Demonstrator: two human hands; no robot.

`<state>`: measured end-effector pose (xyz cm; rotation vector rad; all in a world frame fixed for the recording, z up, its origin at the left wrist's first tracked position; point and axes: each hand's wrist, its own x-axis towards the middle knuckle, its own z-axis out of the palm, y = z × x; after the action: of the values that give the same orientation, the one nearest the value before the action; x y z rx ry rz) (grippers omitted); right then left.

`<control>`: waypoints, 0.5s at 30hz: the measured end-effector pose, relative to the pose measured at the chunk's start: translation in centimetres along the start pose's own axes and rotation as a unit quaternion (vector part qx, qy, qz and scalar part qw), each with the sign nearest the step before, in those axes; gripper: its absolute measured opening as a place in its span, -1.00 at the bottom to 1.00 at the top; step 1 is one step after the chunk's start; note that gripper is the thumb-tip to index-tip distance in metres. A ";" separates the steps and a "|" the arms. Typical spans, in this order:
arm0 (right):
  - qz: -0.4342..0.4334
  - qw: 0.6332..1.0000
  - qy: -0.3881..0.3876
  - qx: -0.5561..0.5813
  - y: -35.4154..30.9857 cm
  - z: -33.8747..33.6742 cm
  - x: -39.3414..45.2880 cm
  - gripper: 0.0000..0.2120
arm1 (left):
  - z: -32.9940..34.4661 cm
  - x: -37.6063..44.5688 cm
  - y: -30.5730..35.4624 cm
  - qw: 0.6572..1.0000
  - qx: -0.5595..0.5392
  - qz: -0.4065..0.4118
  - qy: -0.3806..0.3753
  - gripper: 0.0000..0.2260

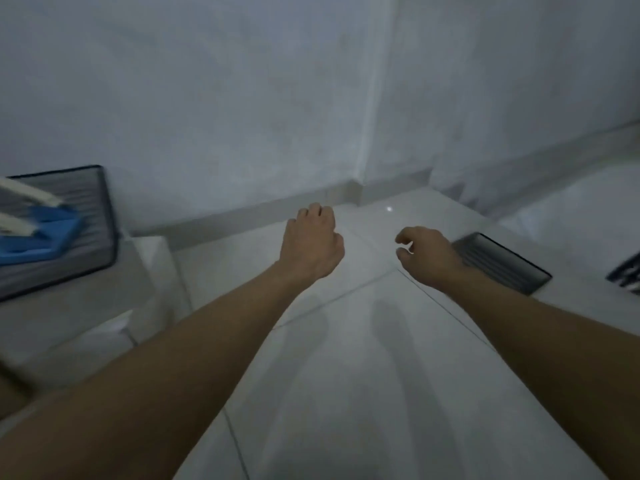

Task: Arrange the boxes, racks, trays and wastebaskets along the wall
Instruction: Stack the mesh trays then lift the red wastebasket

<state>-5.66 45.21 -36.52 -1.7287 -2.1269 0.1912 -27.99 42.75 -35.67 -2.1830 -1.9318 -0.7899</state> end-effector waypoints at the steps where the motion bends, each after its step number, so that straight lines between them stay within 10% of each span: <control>1: 0.036 0.999 -0.005 0.021 2.4 0.3 -0.6 -0.84 | 1.8 0.0 1.5 1.000 -0.008 0.007 -0.019 -0.77; 15: 0.297 0.944 -0.129 0.066 26.5 10.6 -2.0 -0.63 | 22.5 0.8 15.4 0.966 -0.010 0.110 -0.233 -0.68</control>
<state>14.75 50.84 -55.80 -2.3142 -1.6310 0.7435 -6.58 50.22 -50.78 -2.7235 -1.8052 -0.2766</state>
